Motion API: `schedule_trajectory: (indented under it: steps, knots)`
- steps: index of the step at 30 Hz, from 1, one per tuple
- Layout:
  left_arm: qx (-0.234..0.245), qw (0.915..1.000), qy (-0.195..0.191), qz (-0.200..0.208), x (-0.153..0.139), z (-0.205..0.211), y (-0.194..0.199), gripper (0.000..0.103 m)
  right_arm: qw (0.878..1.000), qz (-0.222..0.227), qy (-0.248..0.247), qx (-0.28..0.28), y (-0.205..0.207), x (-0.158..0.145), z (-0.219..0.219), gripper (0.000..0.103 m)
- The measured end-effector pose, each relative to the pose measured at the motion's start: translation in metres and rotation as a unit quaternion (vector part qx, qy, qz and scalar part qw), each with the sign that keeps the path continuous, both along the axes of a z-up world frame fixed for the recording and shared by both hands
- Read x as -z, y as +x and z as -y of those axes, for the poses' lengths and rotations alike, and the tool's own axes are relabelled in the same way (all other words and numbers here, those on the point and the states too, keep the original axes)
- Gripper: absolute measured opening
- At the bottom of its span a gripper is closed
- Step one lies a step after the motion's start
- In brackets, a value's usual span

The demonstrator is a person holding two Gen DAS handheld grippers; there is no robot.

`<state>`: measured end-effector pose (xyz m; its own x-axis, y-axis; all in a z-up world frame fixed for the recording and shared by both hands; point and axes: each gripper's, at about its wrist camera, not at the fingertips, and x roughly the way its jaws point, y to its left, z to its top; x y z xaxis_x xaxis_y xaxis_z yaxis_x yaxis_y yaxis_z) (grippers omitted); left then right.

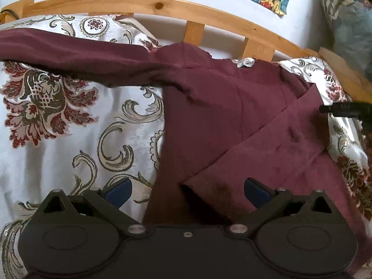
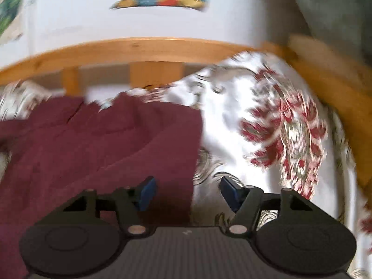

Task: Fold small clothes
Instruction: 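Fold the held sleeve across the shirt body with the right tool and release, then grasp the other sleeve cuff with the left tool and lift it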

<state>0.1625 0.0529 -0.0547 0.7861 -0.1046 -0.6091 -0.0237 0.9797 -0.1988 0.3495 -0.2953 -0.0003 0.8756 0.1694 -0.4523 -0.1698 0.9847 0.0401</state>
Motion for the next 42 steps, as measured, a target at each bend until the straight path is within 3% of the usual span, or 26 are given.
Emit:
schedule_trajectory:
  steps: [1,2,3,4,5,11,16,20,22,24,26,29,32,36,39,42]
  knots:
    - [0.000,1.0000,0.002,-0.003,0.002,0.000,0.001,0.102,1.000,-0.006,0.030,-0.001,0.006,0.002,0.007,0.062]
    - [0.000,1.0000,0.002,-0.005,0.003,0.000,0.002,0.102,0.999,-0.011,0.049,-0.004,0.010,0.003,0.012,0.050]
    - [0.001,1.0000,0.002,-0.008,0.004,0.000,0.003,0.102,0.998,-0.015,0.065,-0.010,0.013,0.004,0.015,0.027]
    - [0.001,0.9999,0.001,-0.010,0.006,0.000,0.004,0.102,0.996,-0.022,0.083,-0.020,0.016,0.006,0.019,0.014]
    - [0.003,0.9999,-0.001,-0.012,0.007,0.000,0.004,0.102,0.995,-0.028,0.096,-0.023,0.018,0.006,0.022,0.010]
    - [0.017,0.9998,-0.006,-0.012,0.009,0.004,0.007,0.102,0.999,0.019,0.047,0.011,0.004,-0.011,0.022,0.007]
    - [0.027,0.9993,0.024,-0.011,0.013,0.014,0.009,0.102,1.000,0.007,0.018,0.020,0.014,-0.004,0.015,0.008]
    - [0.013,0.9998,0.016,-0.008,0.010,0.011,0.009,0.102,0.999,0.007,0.025,0.023,0.012,0.000,0.013,0.016]
    - [-0.009,0.9999,0.008,-0.003,0.006,0.006,0.008,0.102,0.999,0.010,0.027,0.021,0.005,-0.001,0.013,0.028]
    - [-0.031,0.9995,0.001,0.007,-0.001,-0.001,0.006,0.102,0.999,0.014,0.034,0.016,-0.002,-0.003,0.012,0.047]
    - [-0.063,0.9978,0.005,0.021,-0.010,-0.008,0.005,0.102,0.999,0.016,0.040,0.007,-0.014,-0.005,0.009,0.053]
    - [-0.117,0.9914,0.015,0.057,-0.026,-0.027,0.000,0.102,0.998,0.017,0.060,-0.014,-0.035,-0.007,0.004,0.072]
    - [-0.178,0.9782,0.020,0.105,-0.051,-0.058,-0.008,0.102,0.995,0.012,0.095,-0.041,-0.060,-0.006,-0.003,0.090]
    - [-0.260,0.9562,0.011,0.133,-0.087,-0.116,-0.020,0.102,0.987,0.007,0.133,-0.090,-0.096,-0.001,-0.015,0.100]
    - [-0.318,0.9383,-0.008,0.135,-0.104,-0.161,-0.031,0.102,0.981,0.006,0.157,-0.116,-0.124,0.003,-0.026,0.103]
    - [-0.353,0.9249,-0.056,0.129,-0.108,-0.204,-0.035,0.102,0.977,0.004,0.165,-0.137,-0.146,0.005,-0.038,0.103]
